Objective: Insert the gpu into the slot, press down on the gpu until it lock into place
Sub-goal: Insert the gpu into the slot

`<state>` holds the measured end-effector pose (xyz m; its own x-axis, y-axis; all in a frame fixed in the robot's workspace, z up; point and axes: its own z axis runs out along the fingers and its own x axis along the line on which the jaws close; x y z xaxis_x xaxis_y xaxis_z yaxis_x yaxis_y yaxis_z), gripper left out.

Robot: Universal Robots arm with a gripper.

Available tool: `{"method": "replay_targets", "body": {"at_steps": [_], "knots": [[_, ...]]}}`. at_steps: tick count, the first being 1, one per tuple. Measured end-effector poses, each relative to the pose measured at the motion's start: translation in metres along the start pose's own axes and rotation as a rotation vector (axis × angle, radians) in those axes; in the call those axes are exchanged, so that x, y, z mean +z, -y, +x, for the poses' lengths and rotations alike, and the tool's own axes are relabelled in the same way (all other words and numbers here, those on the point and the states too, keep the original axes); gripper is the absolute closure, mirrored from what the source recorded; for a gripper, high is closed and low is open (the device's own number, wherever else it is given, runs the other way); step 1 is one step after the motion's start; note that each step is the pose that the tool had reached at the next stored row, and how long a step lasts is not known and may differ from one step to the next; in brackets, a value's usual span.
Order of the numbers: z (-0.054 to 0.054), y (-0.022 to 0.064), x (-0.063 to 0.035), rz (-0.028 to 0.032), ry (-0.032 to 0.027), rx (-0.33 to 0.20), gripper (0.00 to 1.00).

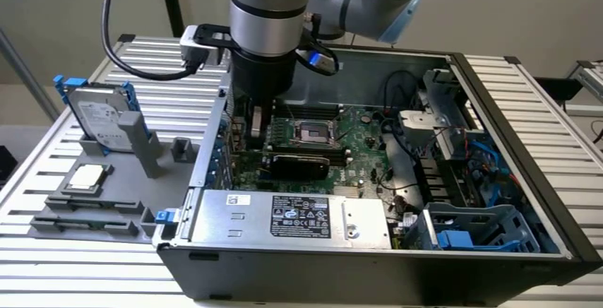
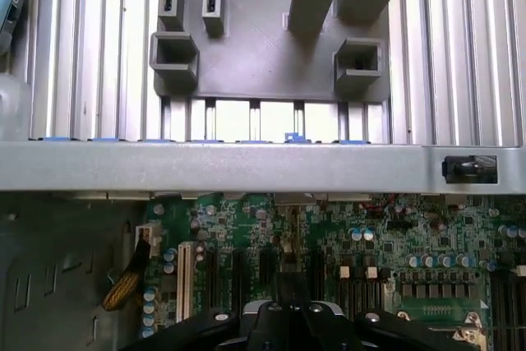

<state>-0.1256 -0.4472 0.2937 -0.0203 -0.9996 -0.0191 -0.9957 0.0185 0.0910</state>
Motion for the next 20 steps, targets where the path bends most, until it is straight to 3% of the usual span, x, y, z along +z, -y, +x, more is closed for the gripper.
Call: {"method": "replay_targets", "body": {"at_steps": [11, 15, 18, 20], "knots": [[-0.0025, -0.0069, -0.0025, -0.0673, -0.0095, -0.001, 0.89], [-0.0025, -0.0069, -0.003, -0.0882, -0.0193, 0.001, 0.89], [-0.0025, -0.007, -0.003, -0.0996, -0.0277, 0.003, 0.89], [-0.0027, -0.0069, -0.003, -0.1026, -0.0319, 0.005, 0.89]]}}
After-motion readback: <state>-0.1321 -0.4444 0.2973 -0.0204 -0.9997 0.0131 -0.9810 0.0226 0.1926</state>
